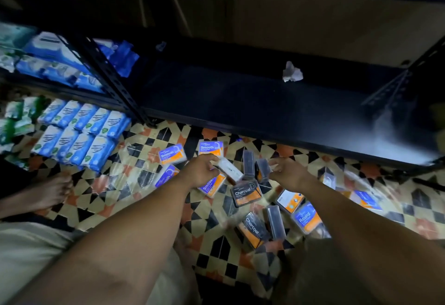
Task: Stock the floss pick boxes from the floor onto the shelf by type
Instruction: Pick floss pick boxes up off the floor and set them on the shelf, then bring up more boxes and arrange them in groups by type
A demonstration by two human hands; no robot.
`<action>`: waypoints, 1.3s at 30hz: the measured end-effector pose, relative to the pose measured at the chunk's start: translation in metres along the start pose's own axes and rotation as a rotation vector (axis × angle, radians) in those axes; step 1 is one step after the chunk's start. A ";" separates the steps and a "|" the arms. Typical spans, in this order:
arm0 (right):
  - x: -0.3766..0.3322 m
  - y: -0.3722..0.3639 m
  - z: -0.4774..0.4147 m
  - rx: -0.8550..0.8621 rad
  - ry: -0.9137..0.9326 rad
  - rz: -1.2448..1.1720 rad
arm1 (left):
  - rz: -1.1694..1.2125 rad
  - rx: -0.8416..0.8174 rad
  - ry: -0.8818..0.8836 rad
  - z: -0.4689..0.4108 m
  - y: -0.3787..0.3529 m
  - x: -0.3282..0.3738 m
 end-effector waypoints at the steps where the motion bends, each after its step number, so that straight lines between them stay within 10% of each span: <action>1: 0.000 -0.001 -0.002 0.010 -0.008 0.009 | -0.022 0.020 -0.022 -0.004 -0.003 0.000; 19: -0.001 -0.029 -0.033 0.023 0.032 0.051 | -0.492 0.048 -0.179 -0.031 -0.048 0.012; 39: -0.011 0.005 0.005 0.166 0.085 -0.189 | 0.114 0.075 -0.059 0.001 -0.006 0.019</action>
Point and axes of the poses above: each hand's wrist, its own z-axis away from the middle knuckle, its own y-axis out of the back of the hand, x = y × z, the point moved 2 cm from there along -z, towards the middle knuckle, and after that the axes turned 2 degrees about -z, right-handed, at the moved point
